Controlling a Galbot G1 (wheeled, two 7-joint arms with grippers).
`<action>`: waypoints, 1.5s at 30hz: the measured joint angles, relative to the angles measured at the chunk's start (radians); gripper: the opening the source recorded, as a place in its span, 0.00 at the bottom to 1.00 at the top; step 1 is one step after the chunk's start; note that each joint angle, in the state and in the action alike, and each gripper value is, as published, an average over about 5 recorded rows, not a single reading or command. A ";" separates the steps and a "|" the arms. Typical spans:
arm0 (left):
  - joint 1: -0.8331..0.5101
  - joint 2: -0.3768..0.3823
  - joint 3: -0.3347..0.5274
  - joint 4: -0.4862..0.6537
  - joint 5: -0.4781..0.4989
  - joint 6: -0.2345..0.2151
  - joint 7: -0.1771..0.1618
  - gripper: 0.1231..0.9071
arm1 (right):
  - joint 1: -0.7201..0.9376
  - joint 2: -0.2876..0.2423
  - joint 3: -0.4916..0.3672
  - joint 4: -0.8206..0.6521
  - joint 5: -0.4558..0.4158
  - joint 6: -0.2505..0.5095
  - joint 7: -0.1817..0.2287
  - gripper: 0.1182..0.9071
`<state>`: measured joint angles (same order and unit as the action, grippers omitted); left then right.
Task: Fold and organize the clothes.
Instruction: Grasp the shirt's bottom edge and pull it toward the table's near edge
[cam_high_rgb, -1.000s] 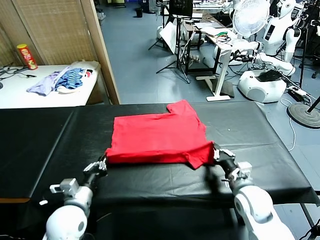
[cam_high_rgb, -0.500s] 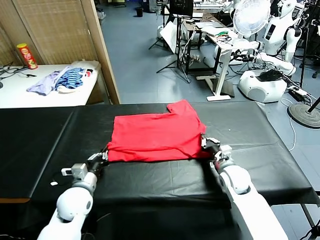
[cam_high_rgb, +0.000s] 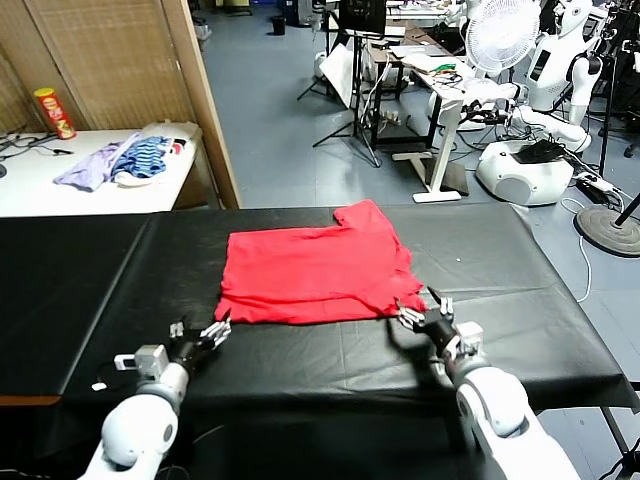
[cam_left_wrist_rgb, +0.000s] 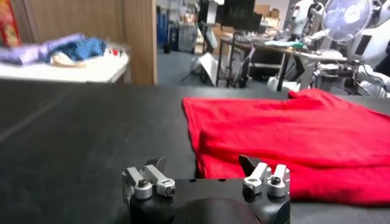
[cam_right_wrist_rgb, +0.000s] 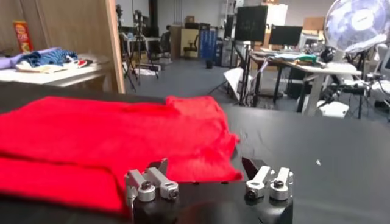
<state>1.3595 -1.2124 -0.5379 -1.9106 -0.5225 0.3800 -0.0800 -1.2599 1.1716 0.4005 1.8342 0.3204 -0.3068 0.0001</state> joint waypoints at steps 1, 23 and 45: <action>0.000 -0.001 0.000 0.003 -0.006 0.001 0.002 0.85 | 0.000 0.002 0.000 -0.005 0.000 0.001 0.000 0.72; 0.065 -0.011 -0.012 -0.032 0.100 -0.012 -0.027 0.00 | -0.118 -0.033 0.045 0.145 0.069 -0.107 0.044 0.01; 0.448 -0.021 -0.088 -0.317 0.186 0.015 -0.055 0.23 | -0.390 -0.078 0.124 0.380 0.105 -0.223 0.084 0.71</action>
<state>1.8071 -1.2330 -0.6259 -2.2271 -0.3368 0.3950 -0.1349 -1.6500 1.0939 0.5248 2.2141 0.4249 -0.5303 0.0840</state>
